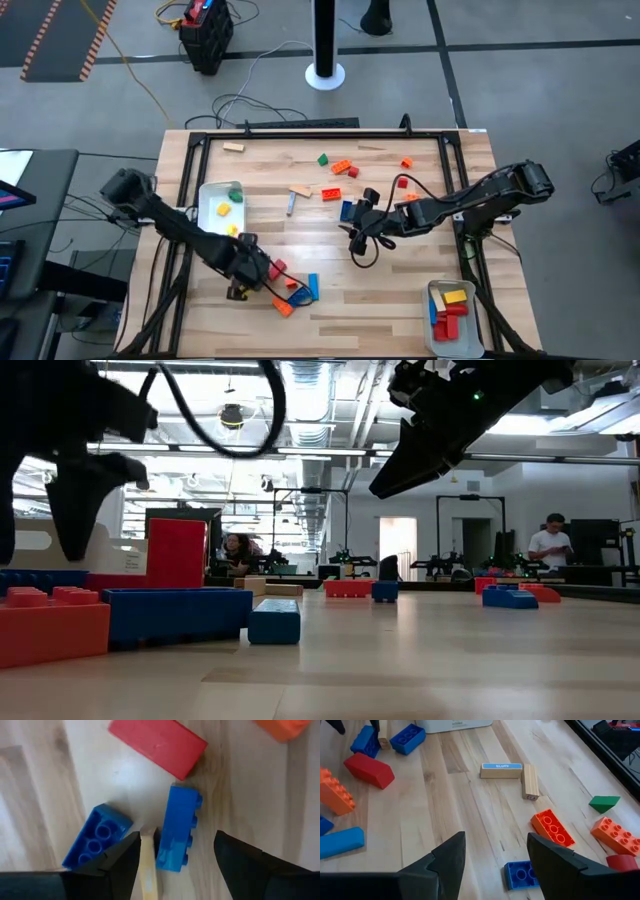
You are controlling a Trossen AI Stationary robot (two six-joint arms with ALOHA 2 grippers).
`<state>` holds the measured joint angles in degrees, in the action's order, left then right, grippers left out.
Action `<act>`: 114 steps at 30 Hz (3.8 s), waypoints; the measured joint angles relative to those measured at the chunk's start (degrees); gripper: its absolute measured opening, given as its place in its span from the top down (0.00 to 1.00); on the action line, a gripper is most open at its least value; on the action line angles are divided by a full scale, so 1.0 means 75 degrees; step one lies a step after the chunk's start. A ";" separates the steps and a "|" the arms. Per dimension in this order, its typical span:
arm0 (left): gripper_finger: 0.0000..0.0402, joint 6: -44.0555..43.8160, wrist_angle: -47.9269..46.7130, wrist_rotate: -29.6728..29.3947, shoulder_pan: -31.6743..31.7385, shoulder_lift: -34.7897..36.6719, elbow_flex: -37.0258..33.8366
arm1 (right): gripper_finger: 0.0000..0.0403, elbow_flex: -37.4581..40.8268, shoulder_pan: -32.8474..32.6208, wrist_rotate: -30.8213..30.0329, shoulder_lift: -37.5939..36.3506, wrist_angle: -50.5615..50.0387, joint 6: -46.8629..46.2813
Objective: Sort blocks by size
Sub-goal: Put the blue large game piece into the gray bin
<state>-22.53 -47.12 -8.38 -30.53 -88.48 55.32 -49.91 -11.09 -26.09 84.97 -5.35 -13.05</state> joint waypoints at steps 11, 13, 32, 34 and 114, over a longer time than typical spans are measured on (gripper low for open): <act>0.51 0.0574 0.0083 -0.0003 -0.0040 -0.0590 0.0246 | 0.41 -0.0003 -0.0003 0.0003 0.0000 -0.0034 -0.0001; 0.57 0.0576 0.0093 -0.0003 -0.0064 -0.0590 0.0246 | 0.41 -0.0003 -0.0003 0.0003 0.0000 -0.0034 -0.0001; 0.72 0.0679 0.0663 -0.0074 -0.0032 -0.0596 -0.0060 | 0.41 -0.0003 -0.0066 0.0006 -0.0169 -0.0295 -0.0007; 0.76 0.0736 0.0655 -0.0121 -0.0032 -0.0595 -0.0060 | 0.41 -0.0006 -0.0107 0.0006 -0.0480 -0.0373 -0.0020; 0.77 0.4757 0.9758 -0.0603 0.2437 0.1033 -0.1045 | 0.41 -0.0197 -0.1031 -0.0483 0.1166 0.4833 0.3109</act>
<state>13.14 26.06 -12.90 -12.25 -80.73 47.49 -51.39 -18.82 -29.71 93.71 30.89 10.27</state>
